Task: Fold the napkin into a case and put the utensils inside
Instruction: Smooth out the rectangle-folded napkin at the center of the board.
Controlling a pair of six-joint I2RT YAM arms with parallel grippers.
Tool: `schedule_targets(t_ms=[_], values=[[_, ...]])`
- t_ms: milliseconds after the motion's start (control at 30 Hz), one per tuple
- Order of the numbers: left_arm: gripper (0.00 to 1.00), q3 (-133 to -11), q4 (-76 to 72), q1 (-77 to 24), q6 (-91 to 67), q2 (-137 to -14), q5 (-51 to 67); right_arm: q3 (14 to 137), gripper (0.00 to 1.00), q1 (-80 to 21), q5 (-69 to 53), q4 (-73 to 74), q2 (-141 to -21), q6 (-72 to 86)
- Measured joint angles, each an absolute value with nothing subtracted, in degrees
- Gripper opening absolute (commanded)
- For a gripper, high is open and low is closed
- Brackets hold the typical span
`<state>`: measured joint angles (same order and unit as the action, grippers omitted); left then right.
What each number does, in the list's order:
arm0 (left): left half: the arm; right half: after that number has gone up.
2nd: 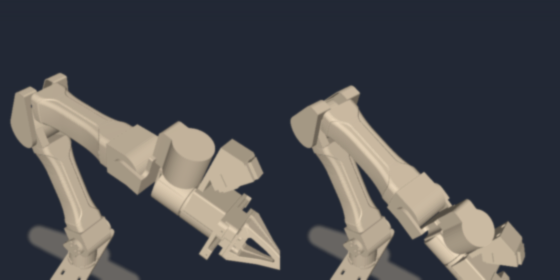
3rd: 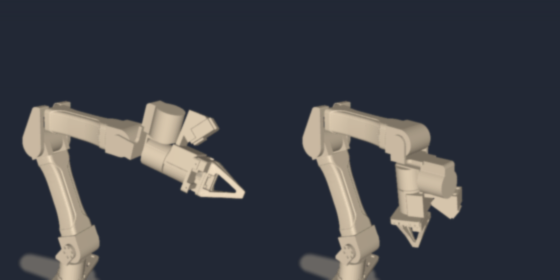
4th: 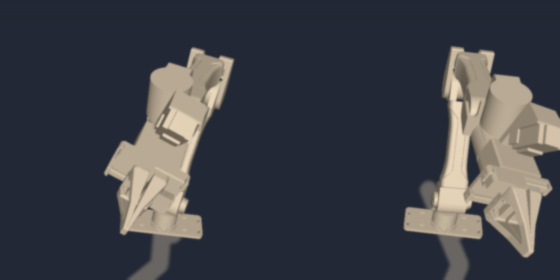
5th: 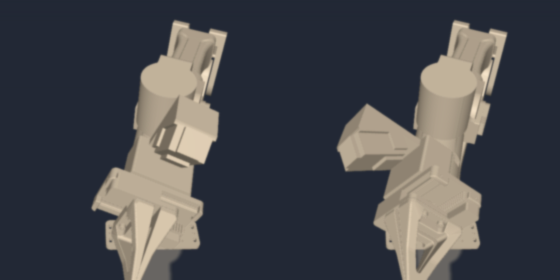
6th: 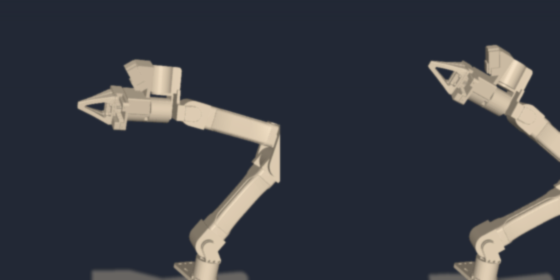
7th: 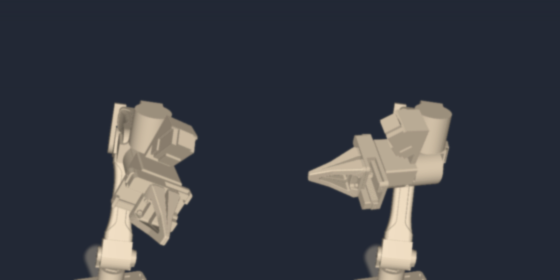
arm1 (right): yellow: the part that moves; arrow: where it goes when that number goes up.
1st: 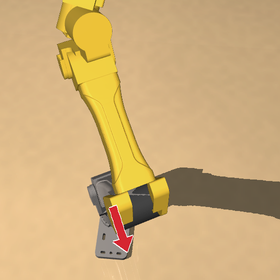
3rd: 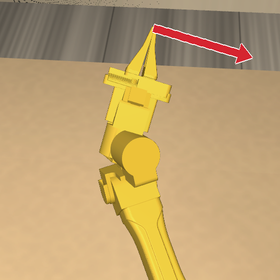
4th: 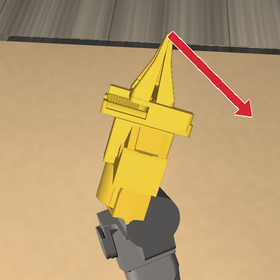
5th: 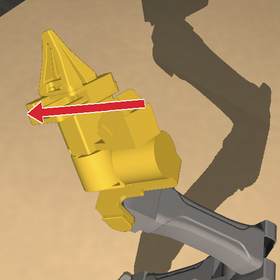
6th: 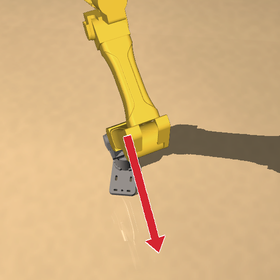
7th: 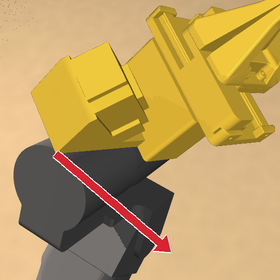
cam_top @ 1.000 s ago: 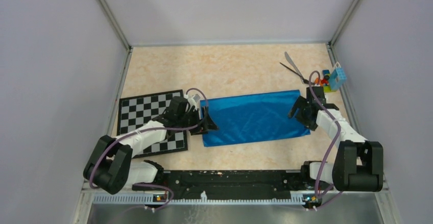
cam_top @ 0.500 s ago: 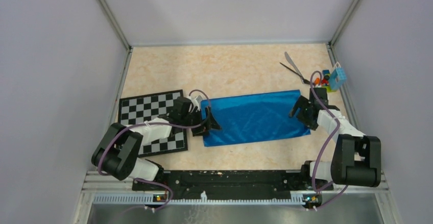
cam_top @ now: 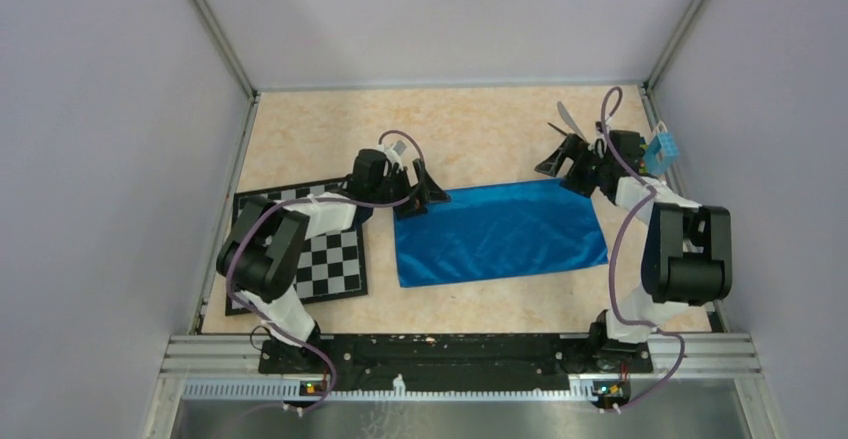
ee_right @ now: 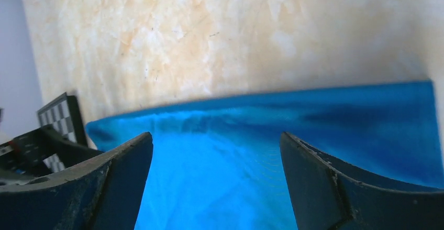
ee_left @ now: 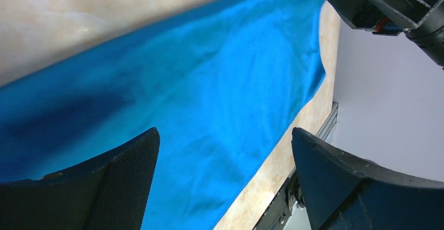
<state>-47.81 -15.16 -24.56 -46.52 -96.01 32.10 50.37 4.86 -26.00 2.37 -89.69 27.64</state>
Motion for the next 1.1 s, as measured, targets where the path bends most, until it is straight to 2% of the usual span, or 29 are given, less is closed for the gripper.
schedule_targets(t_ms=[333, 633, 800, 967, 1100], values=[[0.99, -48.0, -21.4, -18.0, -49.4, -103.7, 31.7, 50.3, 0.87, 11.0, -42.4, -17.9, -106.2, 35.3], [0.99, -47.1, -24.5, -15.6, -49.4, -104.2, 30.6, 50.2, 0.86, 17.6, -51.3, -32.2, -113.1, 40.8], [0.99, -48.1, -21.1, -15.6, -46.2, -103.0, 30.2, 52.0, 0.85, 18.0, -50.7, -27.9, -112.5, 39.2], [0.99, -51.9, -16.7, -16.0, -43.5, -101.1, 32.8, 52.6, 0.86, 16.3, -43.1, -15.0, -103.6, 33.9], [0.99, -54.6, -17.1, -17.3, -43.4, -99.6, 36.2, 53.1, 0.86, 8.8, -41.3, -12.8, -96.4, 33.1]])
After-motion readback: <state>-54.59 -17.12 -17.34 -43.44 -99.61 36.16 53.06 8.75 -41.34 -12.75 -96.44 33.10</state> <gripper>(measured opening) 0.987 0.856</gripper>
